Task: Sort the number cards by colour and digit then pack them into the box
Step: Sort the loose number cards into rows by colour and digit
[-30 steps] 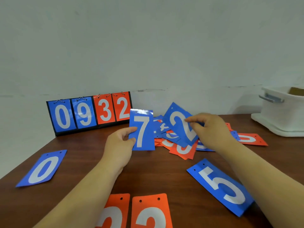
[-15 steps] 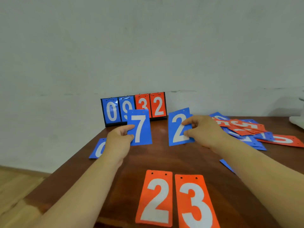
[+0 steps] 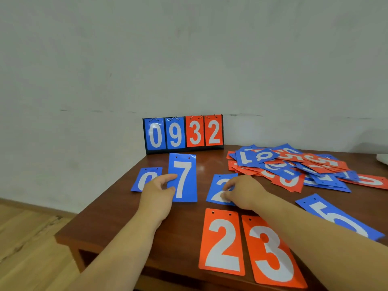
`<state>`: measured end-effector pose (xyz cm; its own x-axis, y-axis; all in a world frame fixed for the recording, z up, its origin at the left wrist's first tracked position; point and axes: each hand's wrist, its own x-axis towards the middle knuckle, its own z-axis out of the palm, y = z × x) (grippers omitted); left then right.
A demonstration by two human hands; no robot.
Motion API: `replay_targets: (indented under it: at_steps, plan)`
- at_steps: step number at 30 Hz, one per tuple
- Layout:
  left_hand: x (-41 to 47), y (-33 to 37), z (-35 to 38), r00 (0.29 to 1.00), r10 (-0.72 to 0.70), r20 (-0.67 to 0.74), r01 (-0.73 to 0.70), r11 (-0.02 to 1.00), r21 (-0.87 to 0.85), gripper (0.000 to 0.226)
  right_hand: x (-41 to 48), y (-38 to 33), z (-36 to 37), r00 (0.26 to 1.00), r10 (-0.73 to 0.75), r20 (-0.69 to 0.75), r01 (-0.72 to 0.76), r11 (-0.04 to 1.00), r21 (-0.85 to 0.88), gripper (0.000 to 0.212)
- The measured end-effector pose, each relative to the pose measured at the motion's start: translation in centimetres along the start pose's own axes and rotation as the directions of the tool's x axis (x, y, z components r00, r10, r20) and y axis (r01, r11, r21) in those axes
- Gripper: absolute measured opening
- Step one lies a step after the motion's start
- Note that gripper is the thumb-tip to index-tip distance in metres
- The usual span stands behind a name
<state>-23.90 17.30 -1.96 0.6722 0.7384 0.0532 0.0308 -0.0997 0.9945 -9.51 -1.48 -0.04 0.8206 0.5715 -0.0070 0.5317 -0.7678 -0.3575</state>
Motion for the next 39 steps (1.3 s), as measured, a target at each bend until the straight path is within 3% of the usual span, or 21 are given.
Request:
replay_targets:
  at_steps: [5,8,11,15,18,24,28,31,33,35,37,39]
  plan:
    - [-0.4,0.2,-0.1,0.998,0.060,0.037,-0.065,0.985,0.157,0.038,0.3,0.2,0.1,1.000,0.003,-0.019,-0.003,0.999,-0.035,0.039]
    - [-0.8,0.3,-0.2,0.995,0.092,0.040,-0.098,0.972,0.212,0.037,-0.4,1.4,-0.1,0.994,-0.014,-0.104,0.026,0.993,0.116,0.037]
    - [-1.6,1.3,0.4,0.988,0.138,0.070,-0.151,0.958,0.244,0.038,-2.5,3.2,-1.9,0.983,-0.066,-0.172,0.111,0.957,0.267,0.019]
    - [-3.8,3.8,4.7,0.937,0.257,0.236,-0.316,0.911,0.265,0.037,-5.6,4.9,-4.4,0.975,-0.090,-0.204,0.188,0.826,0.531,0.013]
    - [-6.2,5.9,9.8,0.870,0.307,0.386,-0.412,0.882,0.228,0.036,-6.8,6.9,-6.2,0.964,-0.034,-0.264,0.188,0.788,0.586,0.018]
    - [-10.2,8.2,19.4,0.792,0.347,0.502,-0.473,0.869,0.144,0.037,-10.8,14.1,-10.8,0.952,0.116,-0.284,0.106,0.745,0.659,0.020]
    - [-12.4,8.5,24.9,0.715,0.259,0.649,-0.475,0.862,0.179,0.035,-13.2,20.6,-14.8,0.908,0.246,-0.338,0.031,0.768,0.640,0.025]
    - [-13.3,7.0,27.3,0.632,0.099,0.768,-0.632,0.639,0.438,0.053,-14.9,25.8,-17.7,0.869,0.361,-0.338,-0.057,0.752,0.657,0.028]
    - [-14.1,5.9,28.4,0.636,-0.021,0.771,-0.691,0.428,0.582,0.061,-16.0,29.8,-19.0,0.836,0.424,-0.348,-0.139,0.778,0.613,0.031]
    - [-14.8,5.2,29.3,0.647,-0.119,0.753,-0.706,0.280,0.651,0.062,-16.6,33.1,-19.2,0.822,0.463,-0.333,-0.214,0.792,0.572,0.034]
    - [-15.0,4.9,29.9,0.631,-0.167,0.758,-0.726,0.219,0.652,0.060,-17.0,35.5,-18.6,0.819,0.493,-0.294,-0.276,0.788,0.551,0.036]
    - [-14.8,4.7,30.3,0.613,-0.158,0.774,-0.742,0.222,0.633,0.058,-17.0,37.3,-17.5,0.816,0.508,-0.276,-0.312,0.789,0.530,0.040]
